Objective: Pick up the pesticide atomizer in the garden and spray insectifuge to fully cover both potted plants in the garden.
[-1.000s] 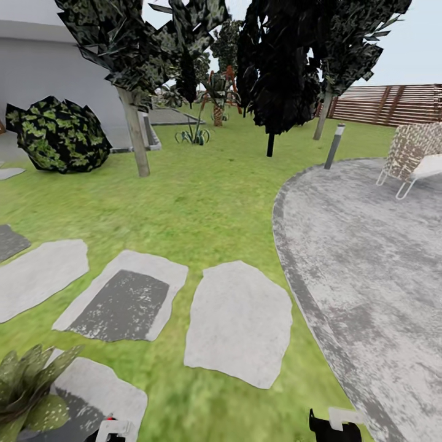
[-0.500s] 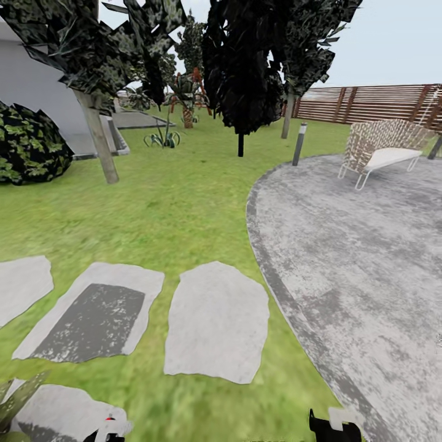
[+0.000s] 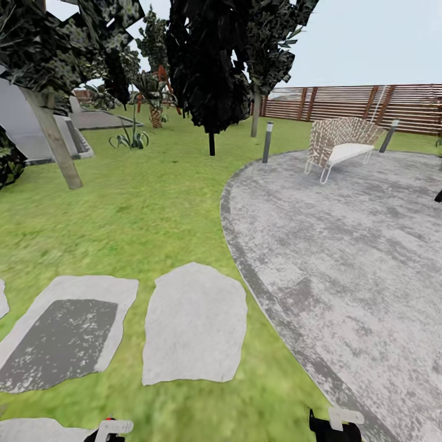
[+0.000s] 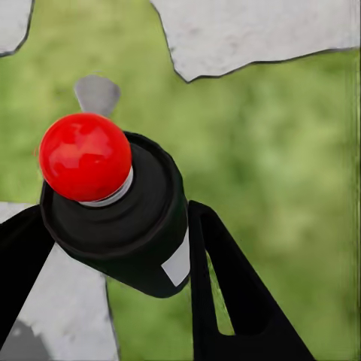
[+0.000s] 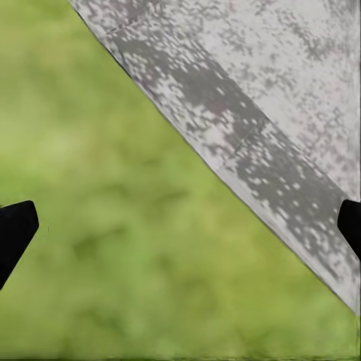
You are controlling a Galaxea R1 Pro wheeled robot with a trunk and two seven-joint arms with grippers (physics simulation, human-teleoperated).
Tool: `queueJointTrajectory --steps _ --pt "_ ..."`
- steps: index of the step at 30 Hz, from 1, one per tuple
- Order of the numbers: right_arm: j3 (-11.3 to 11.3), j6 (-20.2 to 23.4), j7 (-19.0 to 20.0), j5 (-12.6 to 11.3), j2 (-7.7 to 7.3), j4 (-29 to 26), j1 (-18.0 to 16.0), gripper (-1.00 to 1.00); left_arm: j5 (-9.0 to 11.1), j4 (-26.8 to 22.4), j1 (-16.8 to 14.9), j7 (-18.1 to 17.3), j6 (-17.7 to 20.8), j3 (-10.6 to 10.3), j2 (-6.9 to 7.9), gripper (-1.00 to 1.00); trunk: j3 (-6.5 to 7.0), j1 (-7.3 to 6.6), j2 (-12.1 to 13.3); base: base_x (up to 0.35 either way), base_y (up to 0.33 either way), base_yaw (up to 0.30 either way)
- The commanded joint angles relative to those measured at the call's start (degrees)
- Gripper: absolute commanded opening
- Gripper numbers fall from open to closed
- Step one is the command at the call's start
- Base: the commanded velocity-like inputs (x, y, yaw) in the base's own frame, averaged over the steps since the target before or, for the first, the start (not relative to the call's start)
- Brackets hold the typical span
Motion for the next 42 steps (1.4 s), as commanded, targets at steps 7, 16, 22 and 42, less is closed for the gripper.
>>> queueJointTrajectory --steps 7,16,22,42 --pt "-0.35 -0.16 -0.23 0.6 0.01 0.1 -0.06 1.0 0.55 0.0 -0.01 -0.07 -0.15 -0.5 0.0 -1.0 -0.04 -0.01 -0.02 0.0 0.0 -0.3" --pt "-0.35 -0.16 -0.23 0.6 0.01 0.08 -0.06 1.0 0.55 0.0 -0.01 -0.07 -0.17 -0.49 0.0 -1.0 -0.04 -0.01 -0.02 0.0 0.0 -0.3" --pt "-0.35 -0.16 -0.23 0.6 0.01 0.09 -0.06 1.0 0.48 0.0 -0.01 -0.07 -0.23 -0.55 0.01 -1.0 -0.04 -0.01 -0.02 0.0 0.0 -0.3" --pt "-0.35 -0.12 -0.2 0.6 0.1 0.03 -0.06 1.0 0.29 0.0 -0.01 2.66 -0.24 2.58 -0.05 -1.0 0.0 -0.01 -0.02 0.0 0.0 -0.3"
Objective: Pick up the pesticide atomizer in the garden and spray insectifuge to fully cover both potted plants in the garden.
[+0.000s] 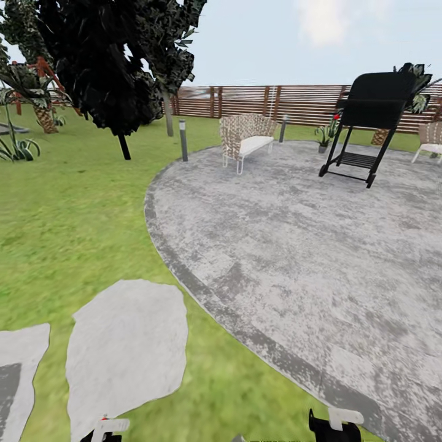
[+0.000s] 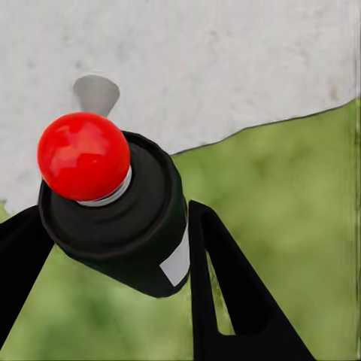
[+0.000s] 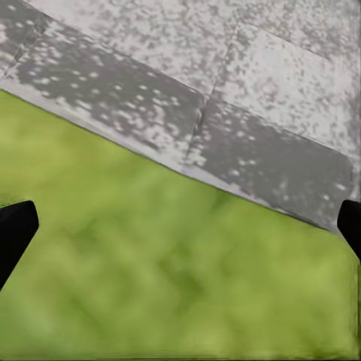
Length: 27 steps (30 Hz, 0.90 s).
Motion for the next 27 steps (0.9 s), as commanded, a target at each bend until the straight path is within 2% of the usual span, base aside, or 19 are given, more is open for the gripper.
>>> queueJointTrajectory --steps 1,16,23,27 --pt "-0.36 -0.18 -0.22 0.6 0.06 0.07 -0.06 1.0 0.28 -0.02 0.0 0.19 -0.14 -0.49 0.0 -1.0 -0.02 -0.01 -0.02 0.0 0.0 -0.3" --pt "-0.27 -0.11 0.09 0.69 0.14 0.12 -0.06 1.0 0.23 -0.02 0.0 0.16 -0.14 -0.48 -0.11 -1.0 0.02 -0.01 -0.02 0.0 0.0 -0.3" --pt "-0.27 -0.19 0.0 0.72 0.36 0.1 -0.06 1.0 0.32 -0.02 0.0 0.19 -0.16 -0.48 -0.01 -1.0 0.02 -0.01 -0.02 0.262 0.0 -0.3" --pt "-0.27 -0.12 0.13 0.82 0.37 0.12 -0.06 1.0 0.37 -0.02 0.0 0.19 -0.21 -0.48 0.02 -1.0 0.02 -0.01 -0.02 0.333 0.0 -0.127"
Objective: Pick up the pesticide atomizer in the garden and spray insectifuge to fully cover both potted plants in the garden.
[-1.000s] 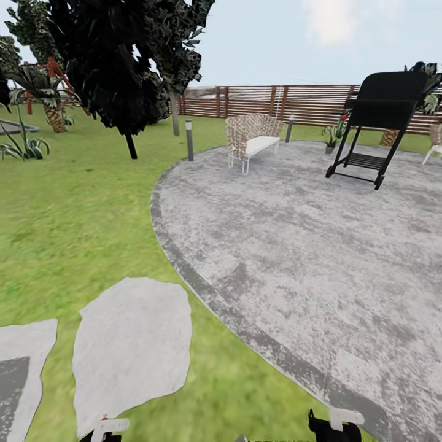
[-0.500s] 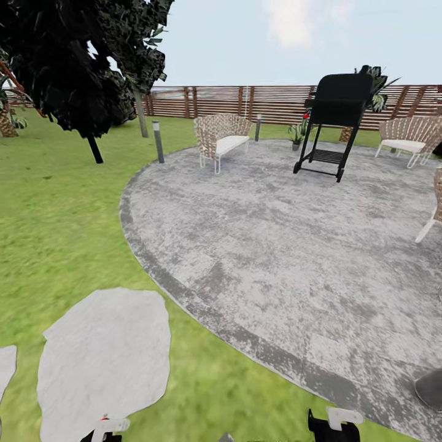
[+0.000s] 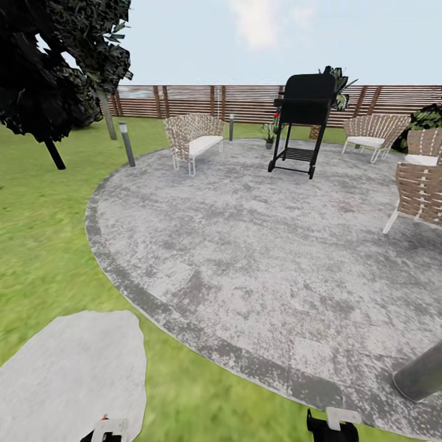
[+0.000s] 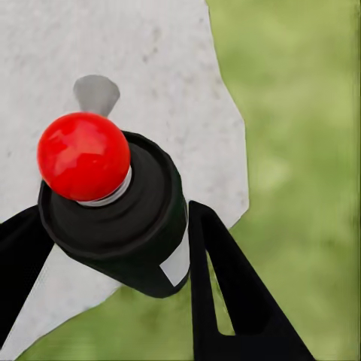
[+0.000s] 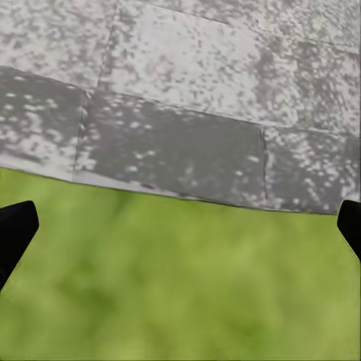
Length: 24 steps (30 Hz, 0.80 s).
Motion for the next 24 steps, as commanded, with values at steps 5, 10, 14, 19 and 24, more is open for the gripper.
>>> queueJointTrajectory --steps 5,10,14,19,24 --pt "-0.26 -0.15 -0.11 0.73 -0.07 0.17 -0.05 1.0 0.28 0.01 -0.02 0.19 -0.16 -0.49 0.05 -1.0 -0.05 0.02 -0.02 0.336 0.0 -0.01" --pt "-0.24 -0.15 -0.15 0.77 -0.14 0.17 -0.05 1.0 0.28 0.03 -0.02 0.19 -0.14 -0.49 0.07 -1.0 -0.05 0.02 -0.02 0.338 0.0 0.0" --pt "-0.22 -0.15 -0.18 0.74 -0.16 0.17 -0.05 1.0 0.26 0.04 -0.02 0.19 -0.14 -0.49 0.08 -1.0 -0.05 0.02 -0.02 0.338 0.0 0.0" --pt "-0.18 -0.15 -0.19 0.75 -0.02 0.17 -0.05 1.0 0.2 0.08 -0.02 0.19 -0.09 -0.41 0.13 -1.0 -0.05 0.02 -0.02 0.339 0.0 0.0" --pt "-0.17 -0.15 -0.19 0.74 -0.04 0.14 -0.05 1.0 0.19 0.08 -0.02 0.2 -0.07 -0.41 0.14 -1.0 -0.05 0.02 -0.02 0.339 0.0 0.0"
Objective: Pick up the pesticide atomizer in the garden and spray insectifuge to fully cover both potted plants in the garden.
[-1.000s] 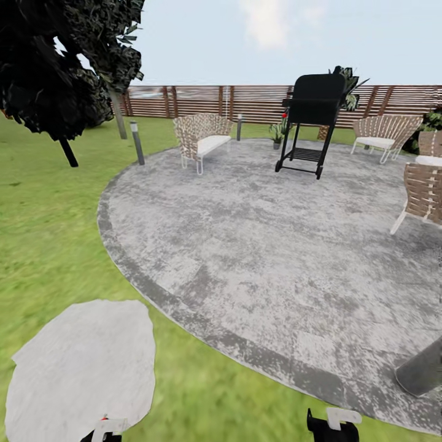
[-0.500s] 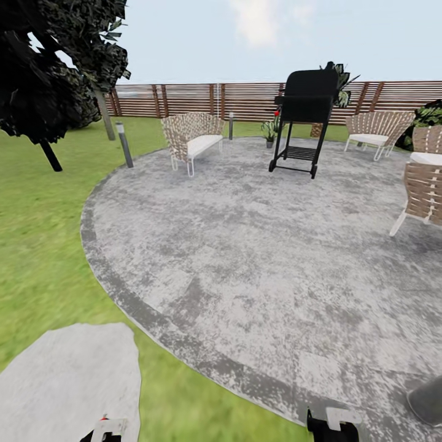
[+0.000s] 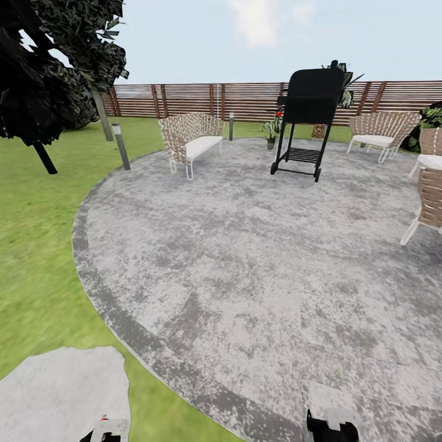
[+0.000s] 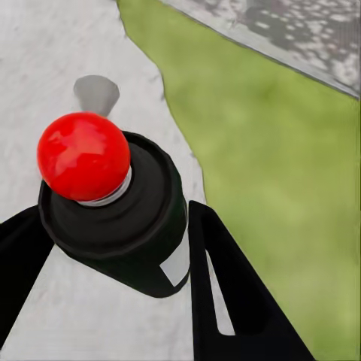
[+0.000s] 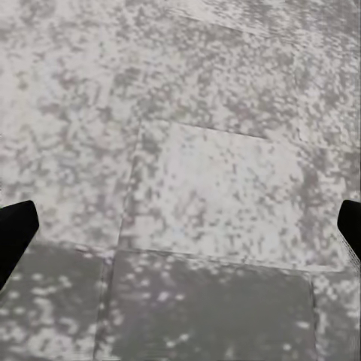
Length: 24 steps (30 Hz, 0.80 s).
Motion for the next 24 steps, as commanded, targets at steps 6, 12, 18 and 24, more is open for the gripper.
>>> queueJointTrajectory --steps 6,12,18,24 --pt "-0.35 -0.2 -0.38 0.52 0.06 0.05 -0.04 1.0 0.27 0.0 -0.02 0.19 -0.14 -0.48 0.0 -1.0 -0.05 0.02 -0.02 0.339 0.0 0.0" --pt "-0.35 -0.16 -0.41 0.54 0.06 0.11 -0.04 1.0 0.27 0.01 -0.02 0.18 -0.14 -0.48 0.0 -1.0 -0.05 0.02 -0.02 0.339 0.0 0.0" --pt "-0.35 -0.16 -0.41 0.59 0.08 0.11 -0.04 1.0 0.27 0.01 -0.02 0.18 -0.14 -0.48 0.0 -1.0 -0.05 0.02 -0.02 0.339 0.0 0.0" --pt "-0.35 -0.16 -0.49 0.58 0.07 0.11 -0.04 1.0 0.27 0.01 -0.02 0.18 -0.14 -0.48 0.0 -1.0 -0.05 0.02 -0.02 0.339 0.0 0.0"
